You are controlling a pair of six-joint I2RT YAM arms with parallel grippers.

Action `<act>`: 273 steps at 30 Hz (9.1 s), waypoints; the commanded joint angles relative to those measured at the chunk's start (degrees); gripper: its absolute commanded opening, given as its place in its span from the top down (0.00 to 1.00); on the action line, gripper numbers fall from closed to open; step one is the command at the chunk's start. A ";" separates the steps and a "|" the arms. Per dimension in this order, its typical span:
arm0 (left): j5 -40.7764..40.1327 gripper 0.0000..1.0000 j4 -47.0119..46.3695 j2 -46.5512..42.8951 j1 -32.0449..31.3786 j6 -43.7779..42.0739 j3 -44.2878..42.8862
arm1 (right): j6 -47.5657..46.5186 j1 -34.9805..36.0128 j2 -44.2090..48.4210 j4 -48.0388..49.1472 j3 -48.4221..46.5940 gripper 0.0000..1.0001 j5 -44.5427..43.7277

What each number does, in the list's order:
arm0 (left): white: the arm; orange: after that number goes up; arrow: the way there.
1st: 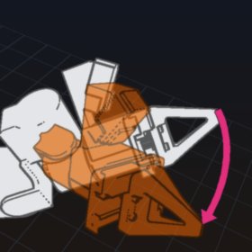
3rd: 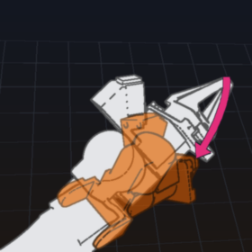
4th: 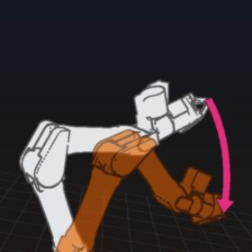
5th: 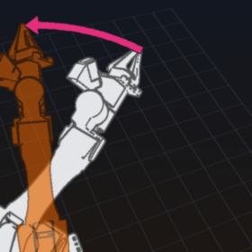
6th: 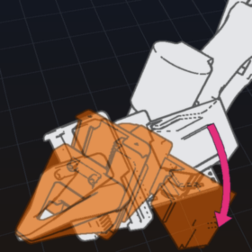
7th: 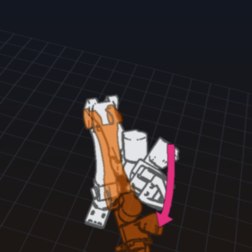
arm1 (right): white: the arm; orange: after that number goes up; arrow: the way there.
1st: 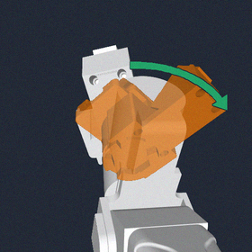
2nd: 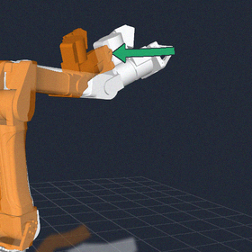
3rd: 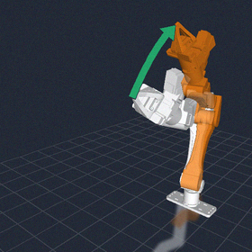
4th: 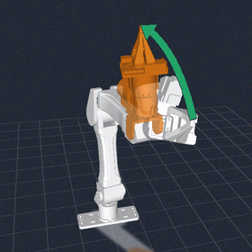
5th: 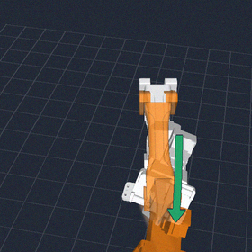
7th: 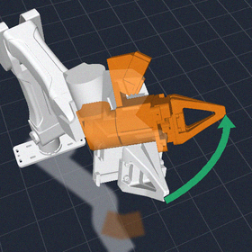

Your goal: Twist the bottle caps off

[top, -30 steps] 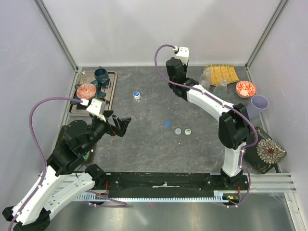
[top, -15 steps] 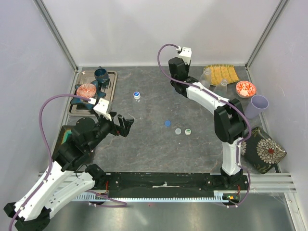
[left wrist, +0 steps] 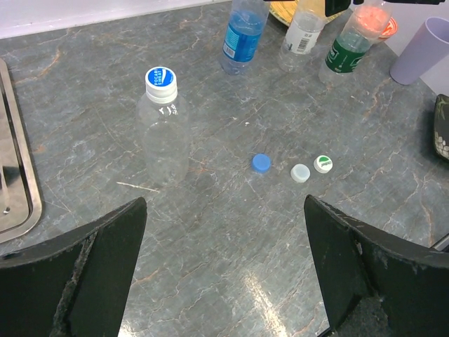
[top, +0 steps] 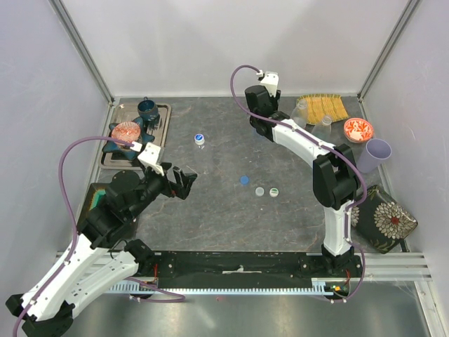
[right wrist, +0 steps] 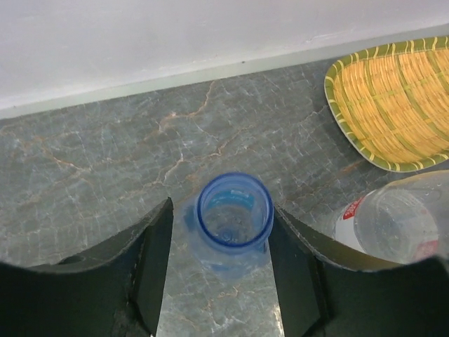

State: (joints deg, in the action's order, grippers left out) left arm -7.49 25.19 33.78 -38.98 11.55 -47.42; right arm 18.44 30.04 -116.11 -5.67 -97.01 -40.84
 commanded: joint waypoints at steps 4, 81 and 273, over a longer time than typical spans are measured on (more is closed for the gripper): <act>0.63 0.01 -2.78 0.94 0.05 0.58 -0.13 | 0.64 -0.34 1.07 -2.85 -2.66 0.36 0.50; -10.18 0.01 -1.20 -17.34 0.05 3.48 5.23 | -1.47 23.13 20.60 -2.59 9.31 0.14 22.21; 60.33 0.66 -34.57 19.39 -2.60 1.61 -8.30 | 3.28 13.64 49.75 -9.62 19.23 1.00 75.18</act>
State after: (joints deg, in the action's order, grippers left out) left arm 21.93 -0.05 52.77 -44.73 3.38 -51.05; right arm 27.03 43.75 -67.07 -15.20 -79.85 17.06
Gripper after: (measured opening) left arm 0.667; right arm 0.379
